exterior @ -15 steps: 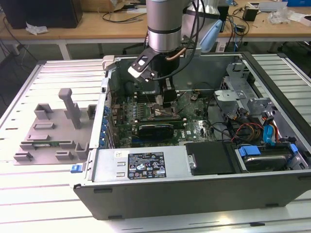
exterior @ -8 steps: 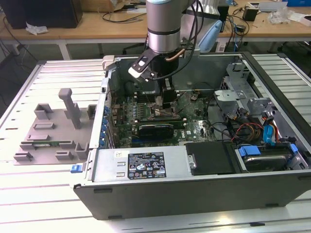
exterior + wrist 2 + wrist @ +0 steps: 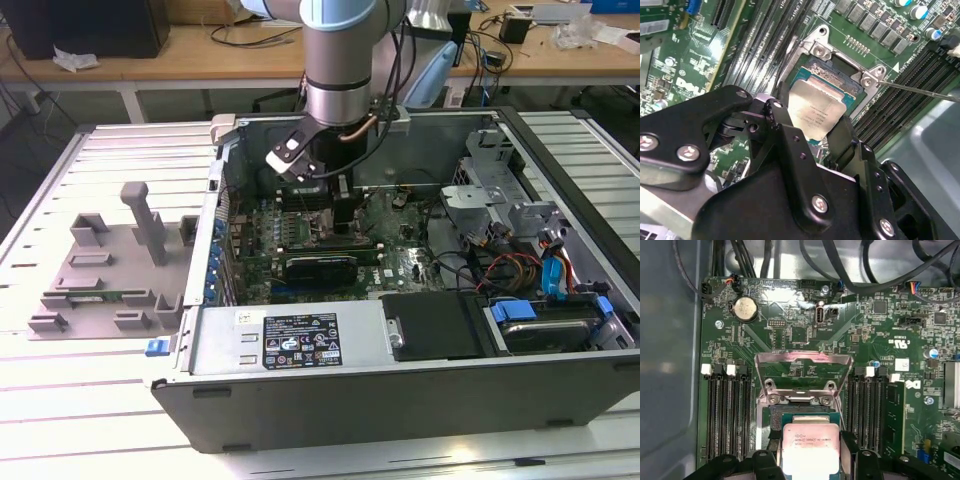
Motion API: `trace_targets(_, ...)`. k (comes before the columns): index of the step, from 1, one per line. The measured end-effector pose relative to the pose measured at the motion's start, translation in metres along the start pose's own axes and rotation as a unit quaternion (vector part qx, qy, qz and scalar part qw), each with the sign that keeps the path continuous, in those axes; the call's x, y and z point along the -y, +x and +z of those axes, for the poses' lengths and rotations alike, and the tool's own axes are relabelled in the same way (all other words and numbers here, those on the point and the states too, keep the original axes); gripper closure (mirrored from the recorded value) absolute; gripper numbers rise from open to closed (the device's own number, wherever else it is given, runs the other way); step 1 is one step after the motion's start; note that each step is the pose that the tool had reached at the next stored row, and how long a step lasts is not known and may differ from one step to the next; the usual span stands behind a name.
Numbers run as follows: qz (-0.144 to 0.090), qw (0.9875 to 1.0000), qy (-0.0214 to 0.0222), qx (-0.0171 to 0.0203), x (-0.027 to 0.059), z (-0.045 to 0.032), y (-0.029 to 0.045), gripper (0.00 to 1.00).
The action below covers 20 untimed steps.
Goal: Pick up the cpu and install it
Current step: 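Place the cpu into insertion slot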
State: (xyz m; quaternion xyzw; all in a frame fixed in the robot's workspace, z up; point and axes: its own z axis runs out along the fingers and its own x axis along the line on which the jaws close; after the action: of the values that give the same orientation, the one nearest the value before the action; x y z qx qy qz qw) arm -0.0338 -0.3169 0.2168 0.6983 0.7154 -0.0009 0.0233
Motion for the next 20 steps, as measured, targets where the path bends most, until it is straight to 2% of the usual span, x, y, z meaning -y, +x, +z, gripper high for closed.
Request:
trace_targets(7, 0.000, 1.0000, 0.0037, -0.0001, 0.0003, 0.0126, 0.0045, 0.45)
trace_targets(12, 0.002, 1.0000, 0.0038, -0.0002, 0.0003, 0.0165, 0.0077, 0.45)
trace_targets(20, 0.003, 1.0000, 0.0039, -0.0001, 0.0011, 0.0182, 0.0083, 0.45)
